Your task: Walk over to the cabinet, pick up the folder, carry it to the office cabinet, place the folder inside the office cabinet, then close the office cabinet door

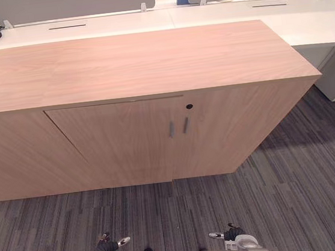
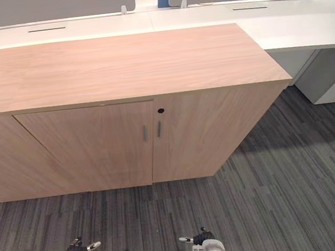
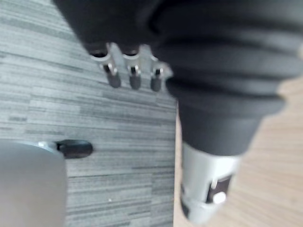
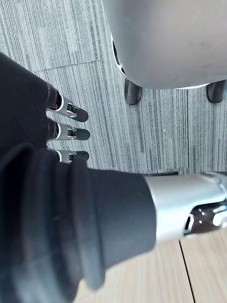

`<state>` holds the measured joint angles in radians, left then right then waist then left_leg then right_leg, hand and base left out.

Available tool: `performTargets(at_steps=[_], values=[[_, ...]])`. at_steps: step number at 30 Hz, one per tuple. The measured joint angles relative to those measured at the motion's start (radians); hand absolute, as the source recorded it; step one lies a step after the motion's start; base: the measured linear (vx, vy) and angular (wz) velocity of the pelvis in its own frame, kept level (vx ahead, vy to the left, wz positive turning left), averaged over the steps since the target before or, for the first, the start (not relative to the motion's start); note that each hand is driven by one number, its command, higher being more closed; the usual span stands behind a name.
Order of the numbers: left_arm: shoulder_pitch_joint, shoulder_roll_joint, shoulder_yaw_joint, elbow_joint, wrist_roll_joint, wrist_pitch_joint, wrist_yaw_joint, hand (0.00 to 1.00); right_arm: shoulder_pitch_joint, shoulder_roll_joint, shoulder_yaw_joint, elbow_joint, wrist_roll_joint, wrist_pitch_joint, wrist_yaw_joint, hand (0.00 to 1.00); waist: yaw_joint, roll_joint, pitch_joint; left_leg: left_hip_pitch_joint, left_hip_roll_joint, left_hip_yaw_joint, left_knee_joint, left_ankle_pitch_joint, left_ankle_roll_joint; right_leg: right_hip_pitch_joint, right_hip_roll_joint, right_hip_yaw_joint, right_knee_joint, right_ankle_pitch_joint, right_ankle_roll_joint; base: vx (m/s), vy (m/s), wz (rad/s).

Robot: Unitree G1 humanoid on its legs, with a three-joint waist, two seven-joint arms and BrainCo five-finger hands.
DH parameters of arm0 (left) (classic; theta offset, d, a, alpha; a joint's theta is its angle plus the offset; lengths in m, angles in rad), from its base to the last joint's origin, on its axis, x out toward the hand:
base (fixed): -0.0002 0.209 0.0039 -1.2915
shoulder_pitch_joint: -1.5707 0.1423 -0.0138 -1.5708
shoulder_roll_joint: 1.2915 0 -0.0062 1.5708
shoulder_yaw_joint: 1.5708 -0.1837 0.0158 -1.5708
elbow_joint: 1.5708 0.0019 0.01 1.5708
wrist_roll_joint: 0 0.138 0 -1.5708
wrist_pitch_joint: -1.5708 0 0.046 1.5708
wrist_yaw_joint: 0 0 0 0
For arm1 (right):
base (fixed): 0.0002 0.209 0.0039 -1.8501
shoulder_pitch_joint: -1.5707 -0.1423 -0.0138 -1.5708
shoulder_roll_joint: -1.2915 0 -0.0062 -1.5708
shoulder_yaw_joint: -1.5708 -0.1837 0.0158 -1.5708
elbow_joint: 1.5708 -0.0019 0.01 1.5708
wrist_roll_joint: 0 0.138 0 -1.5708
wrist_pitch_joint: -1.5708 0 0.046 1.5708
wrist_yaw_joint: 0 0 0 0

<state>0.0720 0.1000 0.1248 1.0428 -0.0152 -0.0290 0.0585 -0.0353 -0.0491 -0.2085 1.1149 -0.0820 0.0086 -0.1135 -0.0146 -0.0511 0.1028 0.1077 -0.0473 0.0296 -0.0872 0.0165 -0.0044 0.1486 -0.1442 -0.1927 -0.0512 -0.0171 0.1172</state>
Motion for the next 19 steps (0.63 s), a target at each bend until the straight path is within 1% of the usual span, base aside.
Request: performTargets(at_steps=[8,19], values=[[0.000,-0.001,0.000,0.000,0.000,0.001,-0.001,0.00,-0.005,-0.001,0.000,0.000,0.004,0.002,0.001,0.00,-0.004,0.006,0.011,0.015,0.005,0.021,0.000,-0.001,-0.001,0.004,0.001,0.018,0.003,0.002,-0.002,-0.01,-0.005,-0.07],[-0.001,-0.001,0.003,0.000,0.000,0.001,-0.002,0.00,-0.006,-0.001,-0.006,0.000,0.015,0.009,0.001,0.00,-0.005,0.007,0.014,0.015,0.004,0.023,0.000,-0.009,-0.003,0.006,0.001,0.018,-0.002,0.001,-0.002,-0.01,-0.010,0.00]])
